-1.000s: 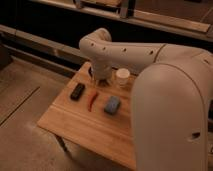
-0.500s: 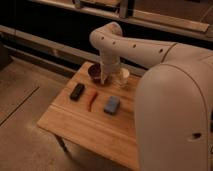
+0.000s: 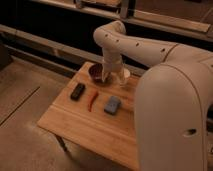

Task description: Place the ceramic cup in the ceramic bowl

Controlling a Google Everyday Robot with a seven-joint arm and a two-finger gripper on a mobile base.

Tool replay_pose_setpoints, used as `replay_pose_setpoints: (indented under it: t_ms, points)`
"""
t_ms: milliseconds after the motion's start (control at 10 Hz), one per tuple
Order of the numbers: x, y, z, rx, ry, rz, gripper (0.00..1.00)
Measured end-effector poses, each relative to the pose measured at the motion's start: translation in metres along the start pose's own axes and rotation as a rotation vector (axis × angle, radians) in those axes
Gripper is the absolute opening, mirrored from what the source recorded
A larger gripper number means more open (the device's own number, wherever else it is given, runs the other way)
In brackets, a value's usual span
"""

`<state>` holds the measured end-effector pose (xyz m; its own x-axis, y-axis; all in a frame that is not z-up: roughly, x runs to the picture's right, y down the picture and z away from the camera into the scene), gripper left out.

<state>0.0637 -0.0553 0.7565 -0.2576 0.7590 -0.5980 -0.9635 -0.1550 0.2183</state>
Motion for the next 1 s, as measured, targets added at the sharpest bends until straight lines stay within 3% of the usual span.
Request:
replay_pose_setpoints:
  t_ms: [200, 300, 600, 800, 1000]
  points:
    - [-0.024, -0.031, 0.002, -0.020, 0.013, 0.077, 0.65]
    - [-0.026, -0.036, 0.003, -0.022, 0.016, 0.086, 0.65]
    - [-0.056, -0.080, 0.013, -0.027, 0.018, 0.141, 0.65]
    - [-0.073, -0.086, 0.018, -0.027, -0.002, 0.123, 0.65]
    - [-0.092, -0.091, 0.021, -0.023, -0.057, 0.101, 0.65]
